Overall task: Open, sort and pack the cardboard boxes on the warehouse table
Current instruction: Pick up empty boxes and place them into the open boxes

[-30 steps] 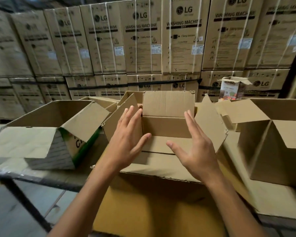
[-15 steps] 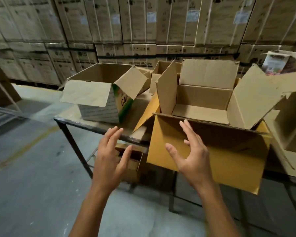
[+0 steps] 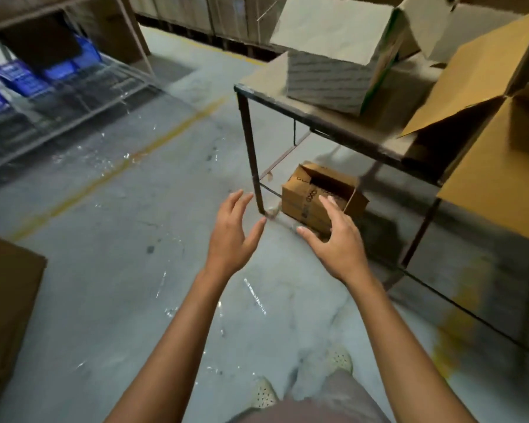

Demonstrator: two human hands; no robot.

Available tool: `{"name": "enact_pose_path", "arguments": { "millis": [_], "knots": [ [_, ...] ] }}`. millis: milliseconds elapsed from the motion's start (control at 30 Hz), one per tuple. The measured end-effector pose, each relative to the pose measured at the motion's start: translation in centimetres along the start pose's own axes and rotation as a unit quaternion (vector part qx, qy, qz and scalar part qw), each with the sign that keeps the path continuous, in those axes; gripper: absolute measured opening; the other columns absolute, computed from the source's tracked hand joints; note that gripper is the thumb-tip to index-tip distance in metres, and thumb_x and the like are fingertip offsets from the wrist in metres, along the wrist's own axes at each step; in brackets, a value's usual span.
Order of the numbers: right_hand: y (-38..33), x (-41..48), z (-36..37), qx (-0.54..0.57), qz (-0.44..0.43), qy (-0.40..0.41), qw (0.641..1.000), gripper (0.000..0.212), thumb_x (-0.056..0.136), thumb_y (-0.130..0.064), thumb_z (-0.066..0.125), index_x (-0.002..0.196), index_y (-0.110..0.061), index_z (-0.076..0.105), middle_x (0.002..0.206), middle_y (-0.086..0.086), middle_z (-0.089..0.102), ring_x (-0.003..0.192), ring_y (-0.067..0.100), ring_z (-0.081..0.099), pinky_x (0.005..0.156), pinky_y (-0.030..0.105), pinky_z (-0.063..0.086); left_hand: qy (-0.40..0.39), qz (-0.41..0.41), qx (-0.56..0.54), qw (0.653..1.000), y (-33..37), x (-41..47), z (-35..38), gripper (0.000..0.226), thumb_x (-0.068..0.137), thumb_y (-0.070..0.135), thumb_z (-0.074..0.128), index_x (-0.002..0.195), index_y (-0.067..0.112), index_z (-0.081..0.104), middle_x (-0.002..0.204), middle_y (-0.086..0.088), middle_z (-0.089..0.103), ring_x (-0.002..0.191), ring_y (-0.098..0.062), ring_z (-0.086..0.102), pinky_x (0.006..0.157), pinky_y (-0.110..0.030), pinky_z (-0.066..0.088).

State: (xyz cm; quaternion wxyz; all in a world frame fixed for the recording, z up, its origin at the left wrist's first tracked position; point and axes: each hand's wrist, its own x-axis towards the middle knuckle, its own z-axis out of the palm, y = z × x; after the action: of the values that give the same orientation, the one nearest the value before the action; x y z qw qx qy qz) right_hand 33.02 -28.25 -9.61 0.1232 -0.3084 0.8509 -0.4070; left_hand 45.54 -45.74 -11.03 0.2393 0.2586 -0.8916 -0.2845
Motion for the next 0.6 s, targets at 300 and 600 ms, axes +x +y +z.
{"name": "enact_pose_path", "arguments": {
  "millis": [300, 600],
  "knots": [
    [-3.2, 7.9, 7.9, -0.008, -0.036, -0.075, 0.996, 0.076, 0.09, -0.052, 0.065, 0.154, -0.031, 0.032, 0.162, -0.006, 0.028, 0.148, 0.018, 0.026, 0.115, 0.041, 0.031, 0.04, -0.072, 0.004, 0.997, -9.1, 3.4, -2.4, 0.056, 0.094, 0.039, 0.06, 0.143, 0.014, 0.049, 0.152, -0.01, 0.041, 0.141, -0.026, 0.039, 0.112, -0.039, 0.037],
    [-7.6, 25.2, 14.6, -0.007, -0.093, -0.106, 0.99, 0.071, 0.092, -0.051, 0.063, 0.153, -0.028, 0.037, 0.162, -0.002, 0.03, 0.148, 0.019, 0.029, 0.116, 0.039, 0.029, 0.124, -0.067, 0.028, 0.99, -16.4, 18.2, -6.3, 0.053, 0.094, 0.04, 0.057, 0.14, 0.014, 0.052, 0.152, -0.008, 0.043, 0.141, -0.024, 0.04, 0.114, -0.046, 0.037]
  ]
}}
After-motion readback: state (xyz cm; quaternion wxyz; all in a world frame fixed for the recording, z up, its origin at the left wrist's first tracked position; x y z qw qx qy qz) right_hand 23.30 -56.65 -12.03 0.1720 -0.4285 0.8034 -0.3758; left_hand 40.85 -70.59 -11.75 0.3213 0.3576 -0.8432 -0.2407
